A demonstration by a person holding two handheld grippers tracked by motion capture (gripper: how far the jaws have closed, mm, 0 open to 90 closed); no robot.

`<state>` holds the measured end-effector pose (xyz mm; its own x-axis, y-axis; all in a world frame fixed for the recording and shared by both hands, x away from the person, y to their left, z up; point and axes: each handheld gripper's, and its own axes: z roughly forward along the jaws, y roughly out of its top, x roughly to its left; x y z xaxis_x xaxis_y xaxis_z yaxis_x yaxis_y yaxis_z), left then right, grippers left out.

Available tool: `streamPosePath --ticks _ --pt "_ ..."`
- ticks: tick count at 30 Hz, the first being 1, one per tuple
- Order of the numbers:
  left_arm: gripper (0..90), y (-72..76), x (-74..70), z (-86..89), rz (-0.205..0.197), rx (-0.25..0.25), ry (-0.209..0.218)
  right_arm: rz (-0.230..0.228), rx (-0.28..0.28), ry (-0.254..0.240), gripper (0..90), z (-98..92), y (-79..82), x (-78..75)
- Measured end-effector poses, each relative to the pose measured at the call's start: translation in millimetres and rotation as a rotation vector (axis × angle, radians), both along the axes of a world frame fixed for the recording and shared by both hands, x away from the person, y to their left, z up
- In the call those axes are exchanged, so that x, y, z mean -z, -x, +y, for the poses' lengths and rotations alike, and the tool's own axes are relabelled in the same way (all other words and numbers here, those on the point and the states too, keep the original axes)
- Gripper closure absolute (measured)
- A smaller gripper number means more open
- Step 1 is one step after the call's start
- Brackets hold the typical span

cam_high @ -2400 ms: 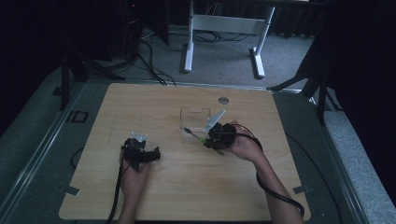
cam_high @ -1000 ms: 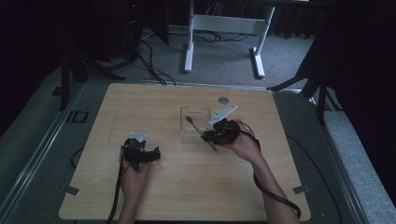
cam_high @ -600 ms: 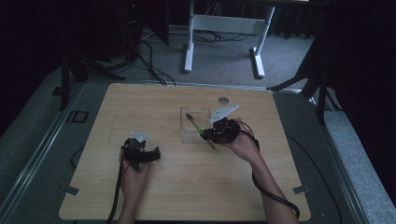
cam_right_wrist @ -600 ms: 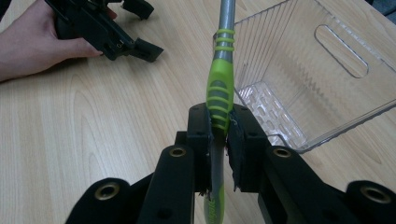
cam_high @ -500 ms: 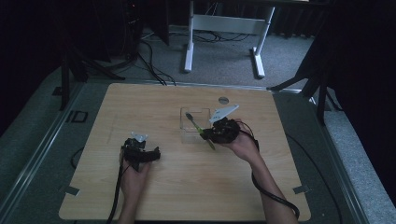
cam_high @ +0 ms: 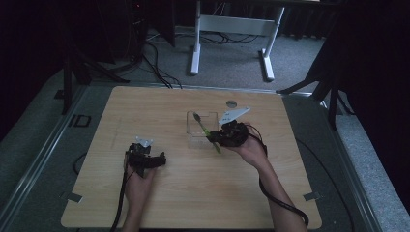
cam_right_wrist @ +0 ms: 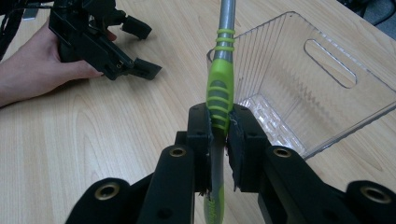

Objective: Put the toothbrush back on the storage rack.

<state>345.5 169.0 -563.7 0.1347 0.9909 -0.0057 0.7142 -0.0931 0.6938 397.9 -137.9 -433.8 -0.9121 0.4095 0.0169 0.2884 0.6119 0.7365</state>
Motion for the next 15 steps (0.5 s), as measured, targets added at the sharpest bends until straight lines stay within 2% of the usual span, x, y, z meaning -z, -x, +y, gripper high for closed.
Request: streamPosePath --ticks 15 --pt "7.2 0.0 0.0 0.0 0.0 0.0 0.0 0.002 0.02 -0.033 79.7 -0.1 -1.1 -0.9"
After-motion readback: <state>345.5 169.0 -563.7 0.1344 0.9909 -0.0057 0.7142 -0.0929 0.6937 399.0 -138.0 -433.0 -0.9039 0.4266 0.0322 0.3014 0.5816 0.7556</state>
